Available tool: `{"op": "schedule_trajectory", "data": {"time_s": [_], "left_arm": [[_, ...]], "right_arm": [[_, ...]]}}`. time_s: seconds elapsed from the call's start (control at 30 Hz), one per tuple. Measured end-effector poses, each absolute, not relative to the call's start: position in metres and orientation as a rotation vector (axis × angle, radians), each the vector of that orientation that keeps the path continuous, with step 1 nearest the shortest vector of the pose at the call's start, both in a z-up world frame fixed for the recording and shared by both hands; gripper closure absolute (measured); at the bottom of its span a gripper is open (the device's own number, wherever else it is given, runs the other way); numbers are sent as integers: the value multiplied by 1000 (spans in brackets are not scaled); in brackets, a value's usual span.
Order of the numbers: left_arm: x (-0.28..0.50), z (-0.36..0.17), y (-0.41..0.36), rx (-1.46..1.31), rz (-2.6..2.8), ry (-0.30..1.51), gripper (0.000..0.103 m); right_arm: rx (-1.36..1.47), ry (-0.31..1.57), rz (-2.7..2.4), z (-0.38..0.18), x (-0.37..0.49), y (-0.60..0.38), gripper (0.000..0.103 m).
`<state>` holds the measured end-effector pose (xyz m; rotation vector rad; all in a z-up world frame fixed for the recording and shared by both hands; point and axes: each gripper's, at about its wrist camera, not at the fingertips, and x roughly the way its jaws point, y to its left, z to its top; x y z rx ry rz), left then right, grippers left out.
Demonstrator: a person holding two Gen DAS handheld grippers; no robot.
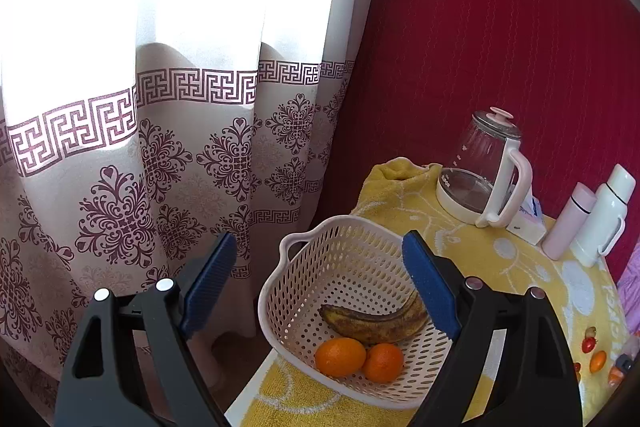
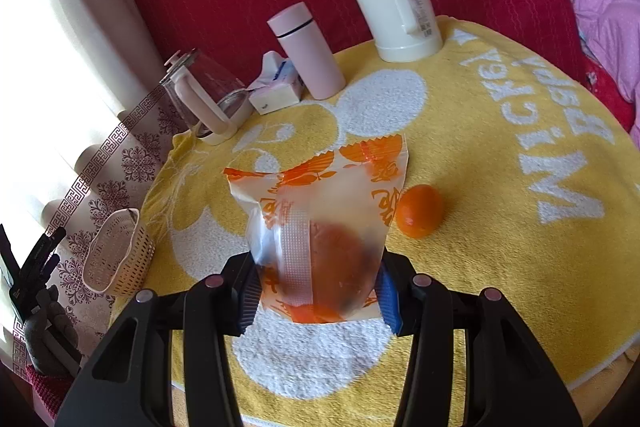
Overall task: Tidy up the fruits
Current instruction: 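Withdraw the left tool from the basket while the right tool holds the bag, then carry the plastic bag of oranges into the basket and open the right tool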
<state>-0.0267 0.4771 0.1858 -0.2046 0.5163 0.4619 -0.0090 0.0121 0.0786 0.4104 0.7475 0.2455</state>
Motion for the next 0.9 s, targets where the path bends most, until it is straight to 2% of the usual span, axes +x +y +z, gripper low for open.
{"op": "schedule_trajectory", "data": {"time_s": [0.1,0.2,0.4,0.63,0.9], "left_arm": [[-31,194,481,-194,475,492,17],[-37,201,484,-181,494,463,12],[-49,213,496,-197,523,423,11],[-55,218,508,-217,541,407,11],[-52,214,518,-238,562,419,11]], "right_arm": [[384,743,335,98,3,49,55],[346,754,434,115,18,98,55],[232,788,616,135,40,213,55],[130,857,765,130,51,326,55],[132,954,836,108,70,390,52]]}}
